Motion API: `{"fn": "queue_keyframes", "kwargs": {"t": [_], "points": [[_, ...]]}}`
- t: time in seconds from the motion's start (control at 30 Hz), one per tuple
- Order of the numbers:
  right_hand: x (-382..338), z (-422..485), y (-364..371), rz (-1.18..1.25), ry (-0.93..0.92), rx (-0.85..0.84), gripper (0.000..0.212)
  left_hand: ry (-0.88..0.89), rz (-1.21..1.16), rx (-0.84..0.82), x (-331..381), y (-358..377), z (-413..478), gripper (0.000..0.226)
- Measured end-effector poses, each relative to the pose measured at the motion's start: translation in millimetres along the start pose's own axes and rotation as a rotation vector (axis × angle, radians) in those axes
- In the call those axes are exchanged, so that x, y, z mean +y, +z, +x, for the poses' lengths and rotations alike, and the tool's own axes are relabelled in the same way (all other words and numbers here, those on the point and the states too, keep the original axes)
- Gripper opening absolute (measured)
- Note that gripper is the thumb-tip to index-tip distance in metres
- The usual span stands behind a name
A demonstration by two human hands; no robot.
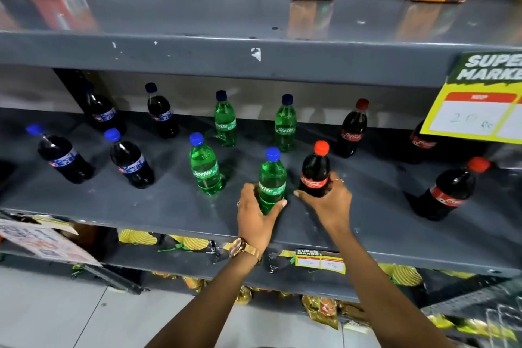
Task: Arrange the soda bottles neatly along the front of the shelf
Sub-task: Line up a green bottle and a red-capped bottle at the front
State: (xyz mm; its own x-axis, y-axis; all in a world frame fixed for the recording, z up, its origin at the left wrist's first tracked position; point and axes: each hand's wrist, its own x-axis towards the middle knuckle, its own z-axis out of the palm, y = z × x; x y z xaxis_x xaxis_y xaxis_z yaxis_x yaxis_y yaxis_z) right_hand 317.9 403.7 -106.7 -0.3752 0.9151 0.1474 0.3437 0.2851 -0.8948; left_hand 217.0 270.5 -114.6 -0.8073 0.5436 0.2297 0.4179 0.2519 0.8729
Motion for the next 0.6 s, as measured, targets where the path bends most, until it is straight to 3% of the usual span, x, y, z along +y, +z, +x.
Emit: {"fn": "queue_keyframes", "kwargs": {"t": [0.13, 0.27, 0.33, 0.6], "points": [[23.7, -0.5, -40.8, -0.064, 0.054, 0.129, 0.062, 0.006, -0.03, -0.068, 3.0, 8.4, 8.6, 0.051], [28.5, 7.2, -55.6, -0.051, 0.088, 0.124, 0.064, -0.005, -0.06, -0.047, -3.5, 6.8, 18.3, 0.054], [46.9, 18.1, -90.1, -0.056, 0.078, 0.202, 0.061, 0.035, -0.079, -0.126, 10.7, 40.3, 19.0, 0.057], [47.7, 21.0, -86.4, 0.068, 0.025, -0.014, 0.055, 0.009, -0.061, -0.068, 12.1, 36.3, 22.1, 0.069]]}}
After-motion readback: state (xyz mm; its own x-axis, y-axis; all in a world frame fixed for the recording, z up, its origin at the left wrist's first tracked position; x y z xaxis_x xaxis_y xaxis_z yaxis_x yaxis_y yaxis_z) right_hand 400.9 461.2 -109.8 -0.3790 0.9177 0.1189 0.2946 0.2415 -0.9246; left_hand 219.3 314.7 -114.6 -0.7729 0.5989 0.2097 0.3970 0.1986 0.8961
